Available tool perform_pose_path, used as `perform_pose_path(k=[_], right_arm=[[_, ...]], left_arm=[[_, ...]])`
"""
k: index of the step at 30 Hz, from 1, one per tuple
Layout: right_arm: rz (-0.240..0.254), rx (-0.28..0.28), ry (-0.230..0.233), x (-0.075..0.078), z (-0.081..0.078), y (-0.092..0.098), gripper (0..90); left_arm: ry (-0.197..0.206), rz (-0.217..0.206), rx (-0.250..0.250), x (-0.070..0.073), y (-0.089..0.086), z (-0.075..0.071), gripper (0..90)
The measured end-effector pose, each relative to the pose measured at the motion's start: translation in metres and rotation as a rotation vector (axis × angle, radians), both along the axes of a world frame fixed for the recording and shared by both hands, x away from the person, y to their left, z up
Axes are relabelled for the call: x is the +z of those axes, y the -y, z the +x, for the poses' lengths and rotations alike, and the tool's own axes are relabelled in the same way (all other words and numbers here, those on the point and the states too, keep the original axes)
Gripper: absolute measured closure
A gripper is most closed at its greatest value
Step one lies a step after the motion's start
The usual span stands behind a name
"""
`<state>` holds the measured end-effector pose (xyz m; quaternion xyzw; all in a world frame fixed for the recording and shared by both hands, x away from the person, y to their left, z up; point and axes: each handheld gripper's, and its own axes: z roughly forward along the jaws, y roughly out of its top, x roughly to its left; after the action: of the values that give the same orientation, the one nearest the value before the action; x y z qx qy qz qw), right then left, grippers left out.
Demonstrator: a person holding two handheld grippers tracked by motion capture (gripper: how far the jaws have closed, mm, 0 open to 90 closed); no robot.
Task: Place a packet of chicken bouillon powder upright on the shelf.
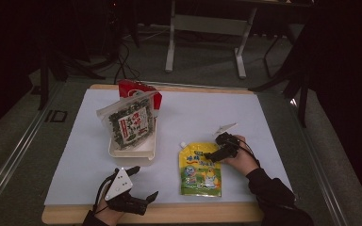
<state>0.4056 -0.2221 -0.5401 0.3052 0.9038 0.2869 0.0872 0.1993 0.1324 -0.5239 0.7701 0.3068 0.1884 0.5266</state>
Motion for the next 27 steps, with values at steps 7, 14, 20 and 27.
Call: perform_pose_path(k=[7,14,20,27], right_arm=[[-0.012,-0.003,-0.007,0.005,-0.006,-0.002,30.4],[-0.096,0.017,0.044,0.012,-0.014,-0.007,62.4],[-0.140,0.013,0.073,0.013,-0.014,-0.011,81.2],[-0.161,0.038,0.135,0.012,-0.018,-0.015,72.4]], left_arm=[[0.001,0.009,-0.005,0.000,0.001,0.000,1.1],[0.000,0.012,-0.008,-0.001,0.003,0.001,1.1],[0.001,0.013,-0.013,0.000,0.004,0.001,1.1],[0.000,0.008,-0.011,0.000,0.003,0.001,1.1]])
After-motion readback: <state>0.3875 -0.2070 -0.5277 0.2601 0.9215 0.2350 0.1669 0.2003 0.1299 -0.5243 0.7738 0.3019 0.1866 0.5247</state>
